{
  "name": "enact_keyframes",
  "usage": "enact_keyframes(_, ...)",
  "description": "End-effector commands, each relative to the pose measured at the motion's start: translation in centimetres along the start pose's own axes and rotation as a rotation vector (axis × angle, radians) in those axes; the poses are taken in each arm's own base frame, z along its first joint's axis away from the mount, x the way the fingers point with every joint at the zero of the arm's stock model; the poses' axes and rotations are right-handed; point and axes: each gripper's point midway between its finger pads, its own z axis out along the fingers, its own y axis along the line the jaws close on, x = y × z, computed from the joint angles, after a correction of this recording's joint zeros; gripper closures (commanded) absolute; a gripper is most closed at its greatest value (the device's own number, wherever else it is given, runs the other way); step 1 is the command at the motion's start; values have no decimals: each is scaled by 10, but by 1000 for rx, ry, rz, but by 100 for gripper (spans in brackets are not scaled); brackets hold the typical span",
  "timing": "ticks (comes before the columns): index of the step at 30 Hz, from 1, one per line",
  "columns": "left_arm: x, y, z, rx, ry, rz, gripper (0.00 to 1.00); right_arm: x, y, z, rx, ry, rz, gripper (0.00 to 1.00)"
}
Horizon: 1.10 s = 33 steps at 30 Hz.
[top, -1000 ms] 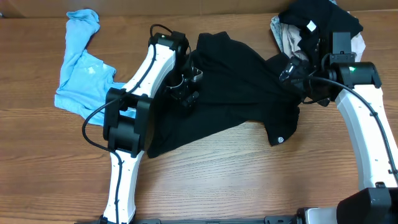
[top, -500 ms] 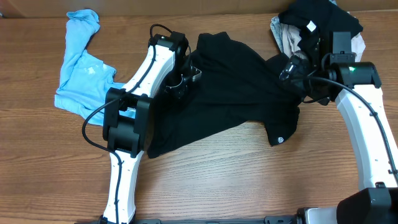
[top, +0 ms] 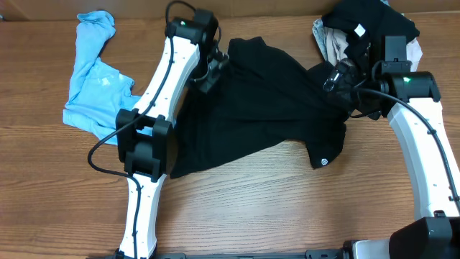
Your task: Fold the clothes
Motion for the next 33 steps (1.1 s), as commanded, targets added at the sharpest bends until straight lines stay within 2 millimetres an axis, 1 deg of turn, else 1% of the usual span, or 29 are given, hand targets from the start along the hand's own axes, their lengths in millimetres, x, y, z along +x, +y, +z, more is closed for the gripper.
enact_keyframes(1, -3, 32, -8, -114, -24, -69, 64, -5, 3, -5, -15, -16, 4, 0)
enact_keyframes(2, -4, 36, -8, -118, -32, -76, 62, -5, 3, -5, -15, -16, 4, 0)
enact_keyframes(3, -5, 40, -8, -120, -39, -84, 63, -5, 3, -5, -15, -16, 4, 0)
enact_keyframes(4, -5, 43, -8, -122, -45, -92, 70, -5, 3, -5, -15, -16, 4, 0)
enact_keyframes(5, -6, 46, -8, -121, -52, -98, 89, -4, 3, -5, -15, -16, 4, 0)
enact_keyframes(6, -5, 48, -8, -116, -56, -104, 96, -4, 3, -5, -15, -16, 4, 0)
enact_keyframes(9, -5, 46, -6, -72, -65, -115, 96, -4, 3, -5, -14, -14, 4, 0)
enact_keyframes(11, -7, 39, -6, -10, -79, -118, 96, -4, 3, -5, -14, -14, 4, 0)
enact_keyframes(12, -8, 33, -5, 22, -87, -116, 94, -4, 3, -5, -14, -14, 4, 0)
enact_keyframes(13, -9, 30, -5, 45, -91, -115, 84, -4, 3, -5, -14, -14, 4, 0)
enact_keyframes(14, -10, 26, -4, 66, -94, -110, 68, -4, 3, -5, -14, -14, 4, 0)
enact_keyframes(15, -10, 23, -4, 80, -96, -105, 50, -4, 3, -5, -14, -14, 4, 0)
enact_keyframes(17, -10, 15, -2, 121, -100, -79, 19, -4, 3, -5, -13, -13, 4, 0)
enact_keyframes(18, -11, 10, -1, 148, -104, -63, 7, -4, 3, -5, -13, -13, 4, 0)
enact_keyframes(19, -12, 4, -1, 181, -111, -48, 0, -4, 3, -5, -13, -13, 4, 0)
enact_keyframes(22, -11, -7, 2, 246, -118, -21, 0, -4, 3, -5, -13, -13, 4, 0)
enact_keyframes(29, -3, -11, 30, 255, -79, -37, 0, -4, 3, -5, -13, -13, 4, 0)
enact_keyframes(33, -3, -11, 41, 251, -81, -37, 0, -4, 3, -5, -13, -13, 4, 0)
